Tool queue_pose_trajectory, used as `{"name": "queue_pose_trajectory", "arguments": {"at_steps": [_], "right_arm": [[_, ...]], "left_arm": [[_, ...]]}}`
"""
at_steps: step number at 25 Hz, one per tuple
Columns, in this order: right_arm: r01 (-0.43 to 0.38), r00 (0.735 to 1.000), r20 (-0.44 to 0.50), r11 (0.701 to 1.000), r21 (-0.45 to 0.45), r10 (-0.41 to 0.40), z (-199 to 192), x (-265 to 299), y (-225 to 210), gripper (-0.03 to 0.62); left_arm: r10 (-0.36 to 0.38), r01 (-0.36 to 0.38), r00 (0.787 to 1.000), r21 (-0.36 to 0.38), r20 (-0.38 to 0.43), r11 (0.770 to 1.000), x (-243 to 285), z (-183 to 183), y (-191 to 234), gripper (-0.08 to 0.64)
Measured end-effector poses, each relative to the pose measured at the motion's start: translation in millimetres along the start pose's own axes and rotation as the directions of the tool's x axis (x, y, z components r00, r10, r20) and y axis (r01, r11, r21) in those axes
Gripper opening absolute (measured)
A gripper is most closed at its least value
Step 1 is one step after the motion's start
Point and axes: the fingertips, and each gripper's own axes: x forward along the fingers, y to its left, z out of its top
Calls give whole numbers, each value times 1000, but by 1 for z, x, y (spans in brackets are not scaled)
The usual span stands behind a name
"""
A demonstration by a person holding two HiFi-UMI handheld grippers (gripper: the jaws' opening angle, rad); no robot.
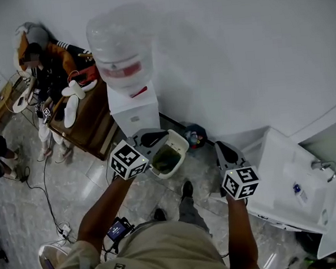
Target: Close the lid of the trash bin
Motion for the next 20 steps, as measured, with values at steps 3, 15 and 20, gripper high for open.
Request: {"name": "queue_pose_trajectory", "arguments": {"at_steps": [3,15,20], "right_arm": [[-29,999,-31,1000,5,29,-5,25,-18,25],[-104,980,-163,993,55,112,-35,115,-71,26],[-97,973,-204,994,58,107,-57,157,-94,26]], "left_arm": [[31,-31,999,-21,-27,999,16,-5,19,14],[29,-56,984,-152,-175,987,100,-73,79,14],[-2,-42,974,-189,-228,981,136,-119,113,14]]}}
